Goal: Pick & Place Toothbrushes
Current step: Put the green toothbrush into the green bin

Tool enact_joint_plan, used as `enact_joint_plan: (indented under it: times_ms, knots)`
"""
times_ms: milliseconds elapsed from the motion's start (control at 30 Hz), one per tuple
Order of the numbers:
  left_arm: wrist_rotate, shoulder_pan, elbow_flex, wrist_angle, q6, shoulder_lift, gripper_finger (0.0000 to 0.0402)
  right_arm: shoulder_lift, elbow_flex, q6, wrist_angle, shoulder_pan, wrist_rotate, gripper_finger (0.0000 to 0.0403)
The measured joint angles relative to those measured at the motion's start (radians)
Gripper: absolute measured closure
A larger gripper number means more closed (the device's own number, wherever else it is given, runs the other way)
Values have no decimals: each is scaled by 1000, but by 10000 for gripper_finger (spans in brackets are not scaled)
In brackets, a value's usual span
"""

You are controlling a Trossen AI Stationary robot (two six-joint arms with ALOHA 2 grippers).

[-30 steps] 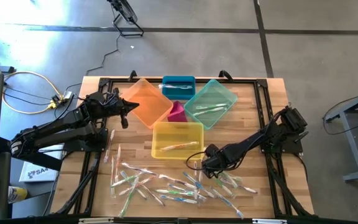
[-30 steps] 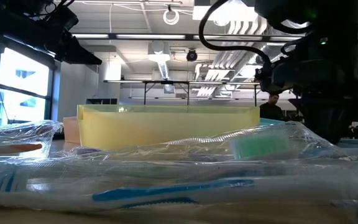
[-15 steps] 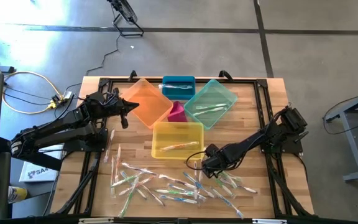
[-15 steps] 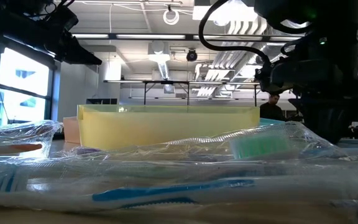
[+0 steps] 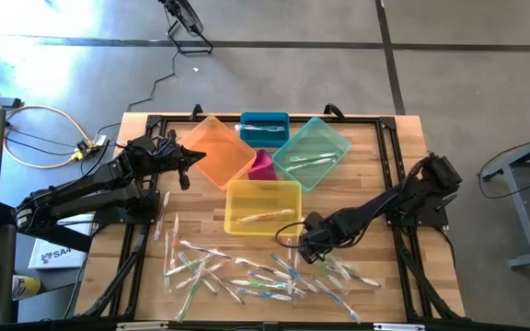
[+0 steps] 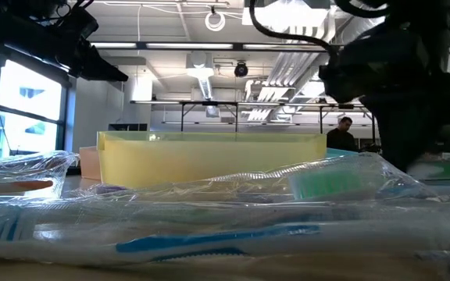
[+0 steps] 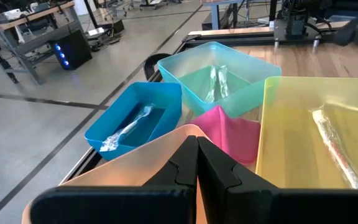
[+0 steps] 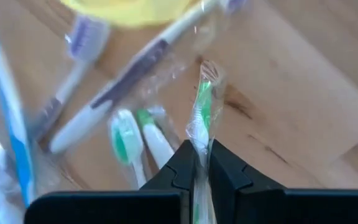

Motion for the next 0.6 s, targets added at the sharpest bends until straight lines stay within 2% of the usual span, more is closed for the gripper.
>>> enact_joint_plan:
  times_ms: [333,600]
  knots:
    - [0,0,0,0,0,0,402,-165,1,-101,1,-75,69,386]
    - [0,0,0,0,0,0,401,-293,1,-307,118,-166,93,386]
